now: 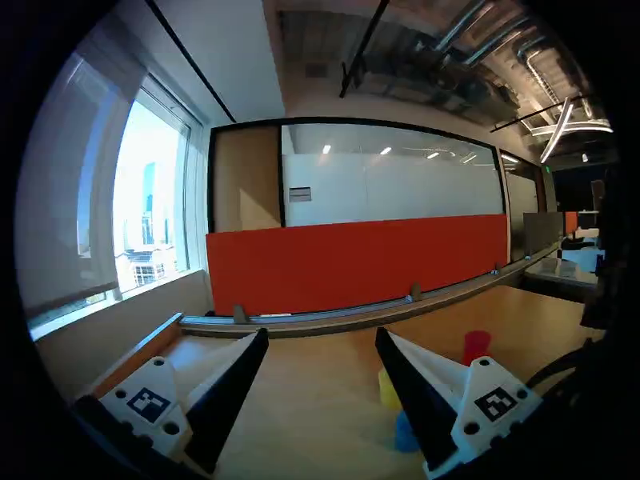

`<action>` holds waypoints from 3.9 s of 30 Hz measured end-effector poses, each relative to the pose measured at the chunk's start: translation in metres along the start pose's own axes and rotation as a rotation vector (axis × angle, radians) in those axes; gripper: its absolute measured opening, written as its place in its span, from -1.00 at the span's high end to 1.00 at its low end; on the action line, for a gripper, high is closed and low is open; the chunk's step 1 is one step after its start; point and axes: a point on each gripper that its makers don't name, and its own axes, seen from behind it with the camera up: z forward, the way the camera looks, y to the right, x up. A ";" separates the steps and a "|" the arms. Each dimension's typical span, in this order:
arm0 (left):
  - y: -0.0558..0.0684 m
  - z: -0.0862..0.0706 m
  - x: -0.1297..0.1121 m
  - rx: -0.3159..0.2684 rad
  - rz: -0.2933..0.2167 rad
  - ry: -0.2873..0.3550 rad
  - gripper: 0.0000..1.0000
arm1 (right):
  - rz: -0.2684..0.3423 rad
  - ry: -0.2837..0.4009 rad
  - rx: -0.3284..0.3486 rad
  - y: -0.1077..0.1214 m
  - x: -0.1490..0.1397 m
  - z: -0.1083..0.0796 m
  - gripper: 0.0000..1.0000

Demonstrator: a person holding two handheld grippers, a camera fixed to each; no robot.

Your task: Pour water

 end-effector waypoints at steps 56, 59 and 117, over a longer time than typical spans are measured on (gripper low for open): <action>0.089 0.007 0.038 -0.604 0.016 -0.024 -1.00 | -0.062 -0.052 0.740 -0.136 0.038 -0.013 -0.99; 0.093 0.007 0.033 -0.627 0.016 -0.046 -1.00 | -0.083 -0.075 0.768 -0.141 0.032 -0.016 -0.99; 0.124 0.005 -0.152 -0.910 0.215 -0.476 -1.00 | -0.375 -0.474 1.084 -0.196 -0.172 -0.032 -0.99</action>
